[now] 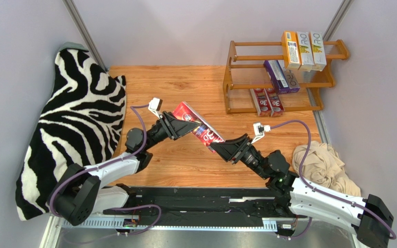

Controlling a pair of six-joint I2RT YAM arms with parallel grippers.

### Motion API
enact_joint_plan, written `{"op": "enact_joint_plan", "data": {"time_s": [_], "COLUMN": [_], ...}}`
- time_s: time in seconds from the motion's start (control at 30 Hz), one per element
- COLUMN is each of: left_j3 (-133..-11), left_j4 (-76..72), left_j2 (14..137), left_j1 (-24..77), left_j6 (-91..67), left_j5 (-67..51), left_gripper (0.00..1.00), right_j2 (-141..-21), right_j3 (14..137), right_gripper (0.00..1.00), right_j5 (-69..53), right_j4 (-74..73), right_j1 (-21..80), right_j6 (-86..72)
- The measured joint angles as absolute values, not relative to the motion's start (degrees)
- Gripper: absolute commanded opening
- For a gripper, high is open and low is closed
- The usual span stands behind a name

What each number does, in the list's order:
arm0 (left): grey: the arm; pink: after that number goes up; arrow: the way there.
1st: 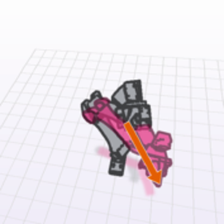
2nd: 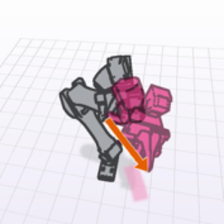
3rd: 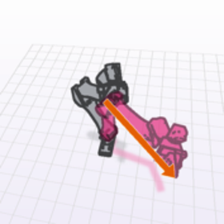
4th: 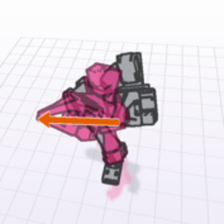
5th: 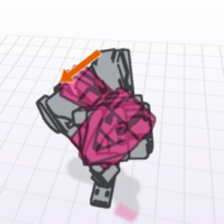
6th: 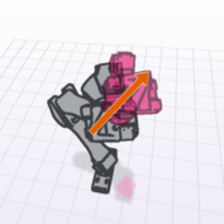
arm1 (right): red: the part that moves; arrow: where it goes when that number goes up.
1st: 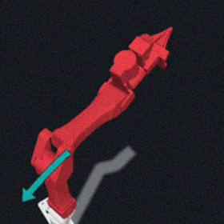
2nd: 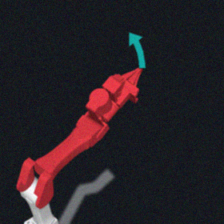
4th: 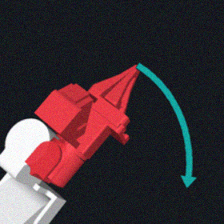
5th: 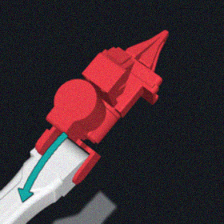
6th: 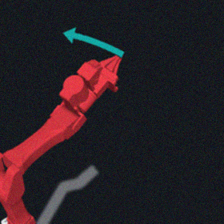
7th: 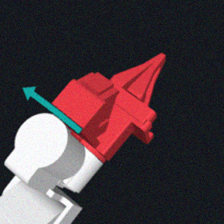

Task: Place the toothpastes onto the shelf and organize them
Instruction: Pick up the toothpaste from the center of the board.

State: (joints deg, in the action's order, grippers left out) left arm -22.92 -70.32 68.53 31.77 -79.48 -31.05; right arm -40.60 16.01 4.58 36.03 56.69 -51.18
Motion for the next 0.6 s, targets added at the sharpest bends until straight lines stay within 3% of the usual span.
{"op": "enact_joint_plan", "data": {"time_s": [0.3,0.6], "left_j3": [-22.24,-30.11], "left_j4": [-52.62,-9.65], "left_j2": [57.08,38.46], "left_j1": [31.83,31.9], "left_j6": [-72.1,-54.78], "left_j5": [-30.76,-27.35], "left_gripper": [0.74,0.76], "right_j2": [-40.97,-50.19], "right_j3": [18.06,21.82], "right_gripper": [0.18,0.15], "right_j5": [4.45,6.5], "right_j4": [31.14,26.22], "right_j1": [57.23,54.0], "right_j6": [-51.75,-54.41]}}
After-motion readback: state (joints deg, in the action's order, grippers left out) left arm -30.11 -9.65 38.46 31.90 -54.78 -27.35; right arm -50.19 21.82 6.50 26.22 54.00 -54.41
